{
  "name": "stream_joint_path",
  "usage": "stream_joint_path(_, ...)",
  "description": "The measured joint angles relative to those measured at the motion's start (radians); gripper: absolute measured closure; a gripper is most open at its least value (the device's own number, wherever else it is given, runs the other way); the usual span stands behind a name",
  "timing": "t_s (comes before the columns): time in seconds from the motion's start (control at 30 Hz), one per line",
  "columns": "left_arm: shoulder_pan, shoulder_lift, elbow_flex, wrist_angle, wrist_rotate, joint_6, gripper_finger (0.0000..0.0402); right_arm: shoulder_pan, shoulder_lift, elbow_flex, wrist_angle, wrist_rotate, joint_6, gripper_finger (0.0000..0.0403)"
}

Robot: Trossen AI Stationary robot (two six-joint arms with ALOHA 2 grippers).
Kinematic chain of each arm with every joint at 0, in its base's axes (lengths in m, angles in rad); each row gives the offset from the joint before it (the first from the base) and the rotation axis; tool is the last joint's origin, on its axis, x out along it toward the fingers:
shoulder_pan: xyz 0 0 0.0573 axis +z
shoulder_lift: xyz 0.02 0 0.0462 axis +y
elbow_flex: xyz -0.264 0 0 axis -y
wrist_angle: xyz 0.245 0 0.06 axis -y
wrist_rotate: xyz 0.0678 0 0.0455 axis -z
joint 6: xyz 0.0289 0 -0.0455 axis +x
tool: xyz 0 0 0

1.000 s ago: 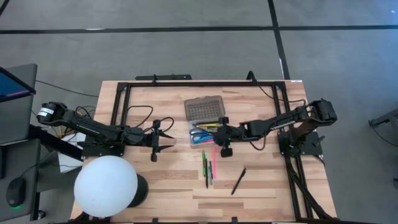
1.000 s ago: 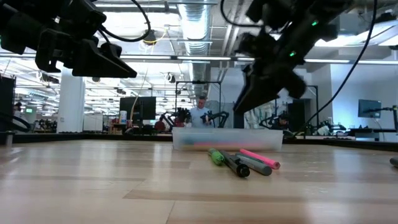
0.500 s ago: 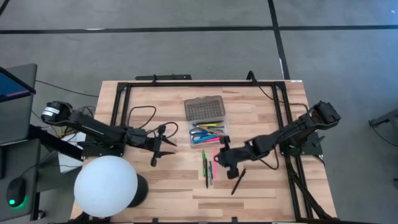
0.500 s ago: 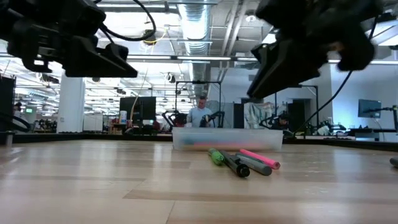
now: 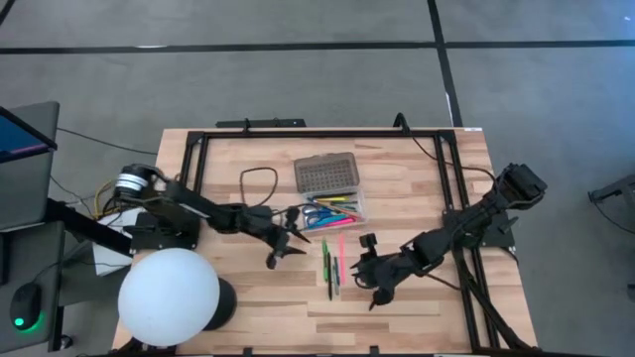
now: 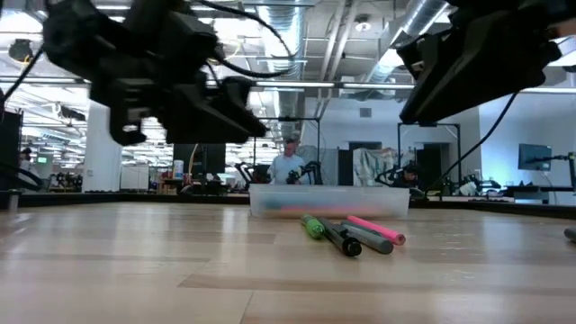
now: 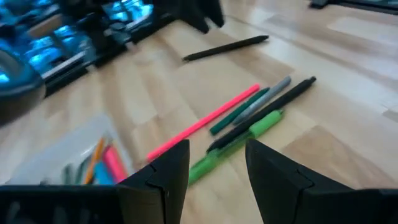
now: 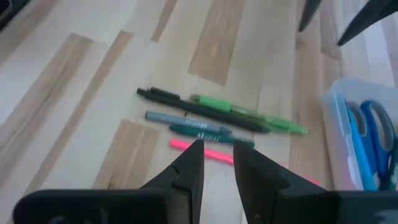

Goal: Pick & place school supplies into a supply box
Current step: Put the light green pen into the supply box

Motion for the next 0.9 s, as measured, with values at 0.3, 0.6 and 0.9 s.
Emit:
stream_joint_path(0.3,0.062,0.23,0.228,-0.141,0.143,0.065,0.0249,0.029,0.0,0.0,-0.054,0.007,0.135,0.0326)
stream_joint_path(0.6,0.078,0.367,0.393,-0.313,0.264,0.092,0.0249,0.07,0.0,0.0,-0.067,0.053,0.153,0.0326)
stream_joint_path(0.9,0.081,0.424,0.478,-0.395,0.269,0.11,0.0249,0.069,0.0,0.0,-0.076,0.053,0.186,0.0326)
